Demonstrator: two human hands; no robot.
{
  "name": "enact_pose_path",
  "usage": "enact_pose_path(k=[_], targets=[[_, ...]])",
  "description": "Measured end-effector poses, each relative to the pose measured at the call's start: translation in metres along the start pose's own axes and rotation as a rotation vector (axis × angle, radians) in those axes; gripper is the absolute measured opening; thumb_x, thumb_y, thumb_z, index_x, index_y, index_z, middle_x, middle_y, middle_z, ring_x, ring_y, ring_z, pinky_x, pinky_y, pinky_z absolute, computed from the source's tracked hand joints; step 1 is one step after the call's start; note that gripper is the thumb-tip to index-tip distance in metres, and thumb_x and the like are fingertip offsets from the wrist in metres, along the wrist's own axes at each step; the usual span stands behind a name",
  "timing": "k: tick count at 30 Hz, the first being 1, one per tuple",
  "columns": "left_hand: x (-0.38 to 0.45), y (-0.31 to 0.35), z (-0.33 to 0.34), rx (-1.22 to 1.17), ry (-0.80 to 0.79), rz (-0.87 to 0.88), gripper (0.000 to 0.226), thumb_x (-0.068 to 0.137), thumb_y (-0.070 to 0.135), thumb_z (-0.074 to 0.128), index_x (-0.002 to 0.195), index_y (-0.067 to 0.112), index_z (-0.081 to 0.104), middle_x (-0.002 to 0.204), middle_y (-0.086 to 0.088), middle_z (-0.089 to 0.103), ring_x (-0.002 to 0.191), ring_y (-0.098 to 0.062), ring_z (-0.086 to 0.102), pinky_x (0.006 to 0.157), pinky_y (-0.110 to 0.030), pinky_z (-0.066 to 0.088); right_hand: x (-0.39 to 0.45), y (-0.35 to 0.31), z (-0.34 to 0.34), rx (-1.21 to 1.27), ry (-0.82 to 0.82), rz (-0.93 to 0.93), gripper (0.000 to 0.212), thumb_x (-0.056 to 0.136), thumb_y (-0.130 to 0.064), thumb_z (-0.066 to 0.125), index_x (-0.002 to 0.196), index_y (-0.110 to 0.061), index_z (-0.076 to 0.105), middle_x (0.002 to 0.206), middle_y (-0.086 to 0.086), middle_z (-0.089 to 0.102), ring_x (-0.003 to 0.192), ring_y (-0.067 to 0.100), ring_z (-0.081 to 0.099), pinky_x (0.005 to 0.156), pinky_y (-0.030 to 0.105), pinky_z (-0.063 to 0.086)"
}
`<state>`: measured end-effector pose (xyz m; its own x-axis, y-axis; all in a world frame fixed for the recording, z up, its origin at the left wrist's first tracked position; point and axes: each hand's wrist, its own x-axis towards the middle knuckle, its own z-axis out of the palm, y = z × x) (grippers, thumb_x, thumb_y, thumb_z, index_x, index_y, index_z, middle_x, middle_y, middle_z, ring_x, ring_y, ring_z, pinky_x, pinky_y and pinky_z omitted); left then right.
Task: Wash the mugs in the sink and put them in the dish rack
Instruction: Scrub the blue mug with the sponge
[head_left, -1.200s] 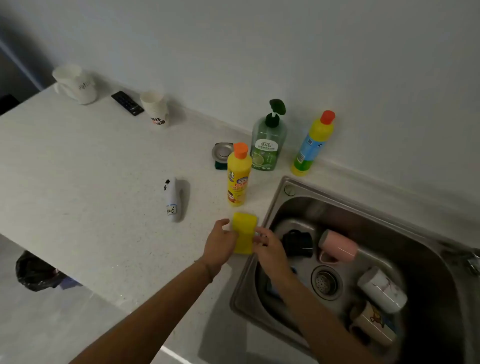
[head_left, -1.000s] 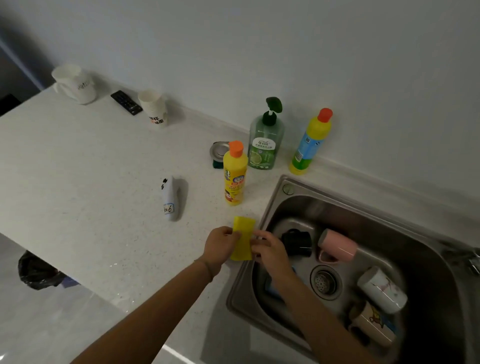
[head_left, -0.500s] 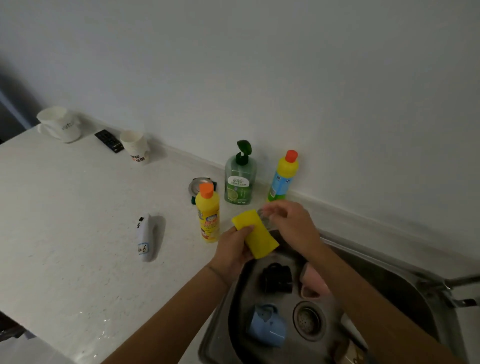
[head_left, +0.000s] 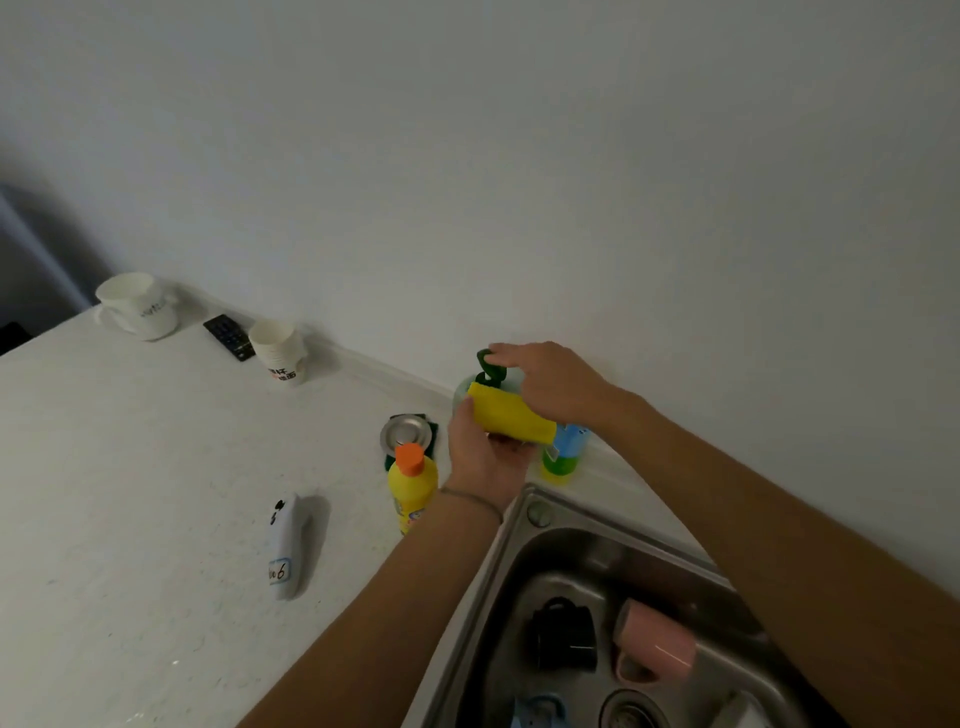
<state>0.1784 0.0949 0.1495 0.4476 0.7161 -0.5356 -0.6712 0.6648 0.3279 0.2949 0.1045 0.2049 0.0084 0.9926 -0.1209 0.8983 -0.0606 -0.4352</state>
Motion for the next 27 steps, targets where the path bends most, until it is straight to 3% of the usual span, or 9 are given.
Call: enact_pose_path(k=[2, 4, 7, 10, 13, 20, 25, 27], targets=[[0.003, 0.004, 0.002, -0.063, 0.01, -0.016, 0.051, 0.105, 0.051, 0.041, 0.125, 0.011, 0.065, 0.115, -0.018, 0.071, 0.103, -0.034, 0.067, 0.089, -0.05, 0.054, 0.005, 0.006, 0.002, -0.035, -0.027, 0.001, 0.07, 0.088, 0.009, 0.041, 0.149, -0.025, 0.049, 0.159, -0.01, 0.038, 0.135, 0.023, 0.049, 0.102, 0.029, 0.042], [0.006, 0.007, 0.002, -0.132, 0.004, -0.047, 0.061, 0.103, 0.055, 0.04, 0.135, 0.009, 0.062, 0.134, -0.022, 0.064, 0.12, -0.038, 0.061, 0.101, -0.054, 0.048, 0.008, 0.013, 0.003, 0.002, -0.011, 0.014, 0.073, 0.084, 0.011, 0.043, 0.147, -0.025, 0.052, 0.157, -0.01, 0.042, 0.138, 0.021, 0.047, 0.109, 0.033, 0.039], [0.01, 0.009, 0.003, -0.19, 0.002, -0.07, 0.064, 0.104, 0.055, 0.039, 0.141, 0.006, 0.057, 0.142, -0.025, 0.058, 0.134, -0.04, 0.054, 0.112, -0.056, 0.042, 0.01, 0.021, 0.005, 0.022, 0.013, 0.028, 0.077, 0.08, 0.014, 0.044, 0.145, -0.027, 0.054, 0.154, -0.008, 0.046, 0.14, 0.021, 0.044, 0.114, 0.036, 0.036], [0.012, 0.01, 0.004, -0.215, 0.013, -0.071, 0.063, 0.104, 0.053, 0.041, 0.14, 0.004, 0.057, 0.141, -0.025, 0.058, 0.133, -0.04, 0.054, 0.108, -0.057, 0.044, 0.012, 0.024, 0.006, 0.009, 0.024, 0.019, 0.077, 0.079, 0.014, 0.044, 0.143, -0.028, 0.055, 0.152, -0.009, 0.048, 0.137, 0.02, 0.048, 0.112, 0.034, 0.038], [0.014, 0.012, 0.006, -0.24, 0.031, -0.081, 0.06, 0.104, 0.052, 0.042, 0.137, 0.003, 0.057, 0.135, -0.026, 0.06, 0.132, -0.04, 0.055, 0.111, -0.056, 0.043, 0.015, 0.025, 0.005, -0.017, 0.041, 0.026, 0.075, 0.08, 0.013, 0.045, 0.14, -0.03, 0.057, 0.15, -0.008, 0.051, 0.126, 0.022, 0.056, 0.099, 0.032, 0.046], [0.019, 0.012, 0.007, -0.236, 0.037, -0.082, 0.059, 0.105, 0.05, 0.041, 0.141, 0.005, 0.055, 0.142, -0.026, 0.056, 0.133, -0.041, 0.054, 0.113, -0.057, 0.041, 0.018, 0.023, 0.006, -0.103, 0.034, 0.047, 0.066, 0.091, 0.004, 0.042, 0.141, -0.037, 0.056, 0.138, 0.008, 0.059, 0.108, 0.03, 0.061, 0.092, 0.042, 0.05], [0.019, 0.012, 0.004, -0.212, 0.016, -0.084, 0.059, 0.105, 0.049, 0.041, 0.141, 0.006, 0.056, 0.142, -0.026, 0.056, 0.132, -0.041, 0.055, 0.111, -0.059, 0.042, 0.014, 0.015, 0.007, -0.209, 0.002, 0.061, 0.063, 0.096, 0.001, 0.039, 0.143, -0.039, 0.052, 0.137, 0.007, 0.061, 0.094, 0.025, 0.06, 0.08, 0.034, 0.048], [0.018, 0.011, 0.003, -0.2, 0.004, -0.09, 0.058, 0.104, 0.048, 0.043, 0.141, 0.005, 0.057, 0.141, -0.025, 0.058, 0.13, -0.041, 0.056, 0.108, -0.059, 0.045, 0.011, 0.011, 0.008, -0.259, -0.004, 0.065, 0.062, 0.097, -0.001, 0.038, 0.145, -0.038, 0.05, 0.138, 0.007, 0.059, 0.101, 0.027, 0.061, 0.084, 0.035, 0.048]])
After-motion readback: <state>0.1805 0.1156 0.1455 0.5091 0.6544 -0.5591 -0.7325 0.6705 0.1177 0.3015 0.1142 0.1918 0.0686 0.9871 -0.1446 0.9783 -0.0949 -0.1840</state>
